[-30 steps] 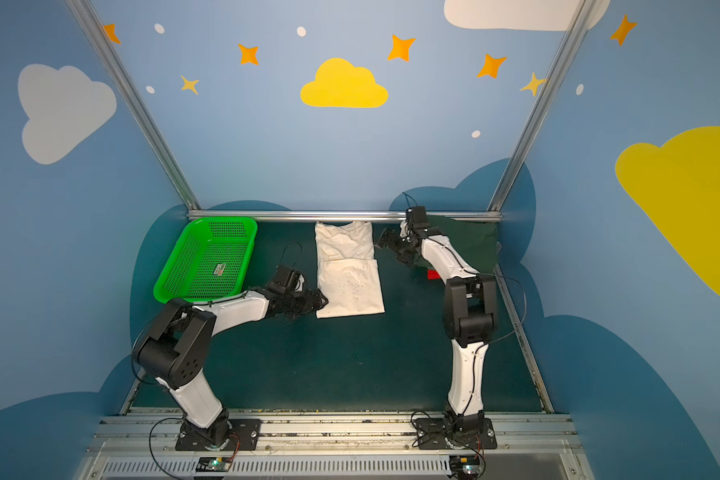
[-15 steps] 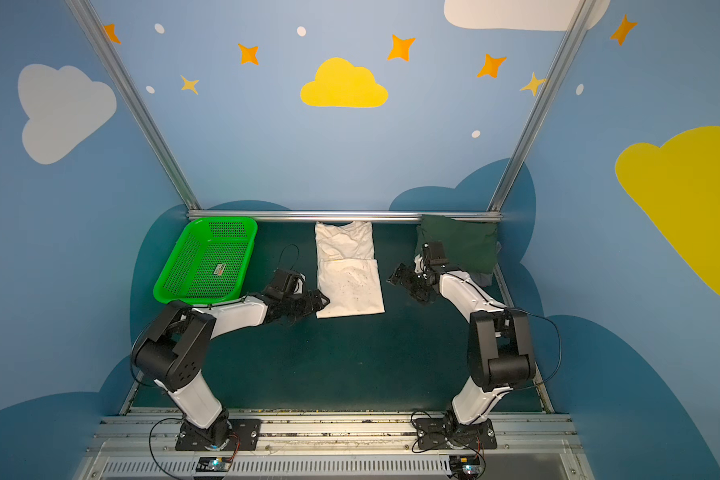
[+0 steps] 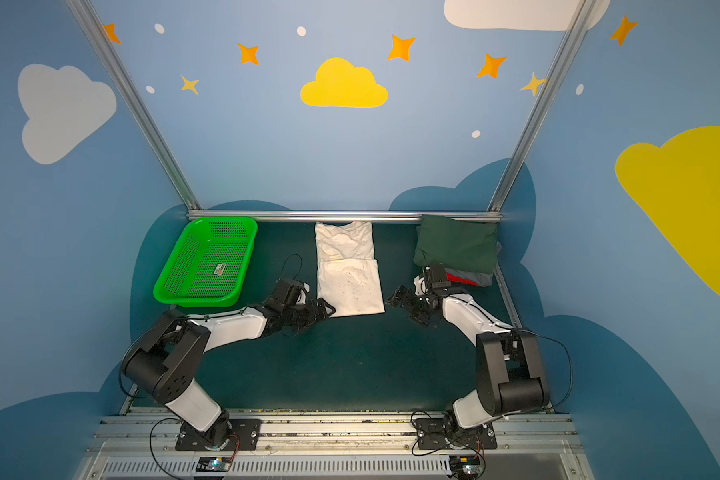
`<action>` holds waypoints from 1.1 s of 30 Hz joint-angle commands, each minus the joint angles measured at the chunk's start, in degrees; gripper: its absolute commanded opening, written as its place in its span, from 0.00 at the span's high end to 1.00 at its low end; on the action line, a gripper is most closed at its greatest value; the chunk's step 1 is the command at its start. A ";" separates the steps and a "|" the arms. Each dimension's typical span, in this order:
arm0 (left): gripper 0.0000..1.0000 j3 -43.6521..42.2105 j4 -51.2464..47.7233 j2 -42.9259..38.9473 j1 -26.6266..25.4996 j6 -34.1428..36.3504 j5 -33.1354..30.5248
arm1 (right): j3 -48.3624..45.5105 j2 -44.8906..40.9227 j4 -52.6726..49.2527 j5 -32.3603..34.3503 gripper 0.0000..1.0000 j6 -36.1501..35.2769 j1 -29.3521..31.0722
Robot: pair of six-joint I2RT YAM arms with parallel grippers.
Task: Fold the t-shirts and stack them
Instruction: 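Move both grippers to the near corners of the folded white shirt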
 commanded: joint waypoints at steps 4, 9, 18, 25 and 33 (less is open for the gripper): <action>0.00 -1.71 -4.99 -6.04 -1.38 -1.14 -5.32 | -1.81 1.58 1.79 -2.07 0.04 -2.22 0.39; 0.00 -1.66 -7.80 -10.11 -1.70 -1.89 -7.50 | -2.68 2.56 3.08 -3.28 0.05 -2.10 0.73; 0.00 -4.19 -5.23 -11.73 -2.06 -6.41 -9.69 | -5.00 4.75 6.53 -4.47 0.13 -1.10 2.83; 0.03 -3.09 -4.29 -8.13 -2.76 -7.55 -8.55 | -4.73 10.59 8.92 -5.56 0.27 -0.40 4.70; 0.08 -4.56 -0.79 -6.07 -3.02 -11.54 -8.91 | -3.82 15.02 10.82 -6.23 0.29 0.43 6.22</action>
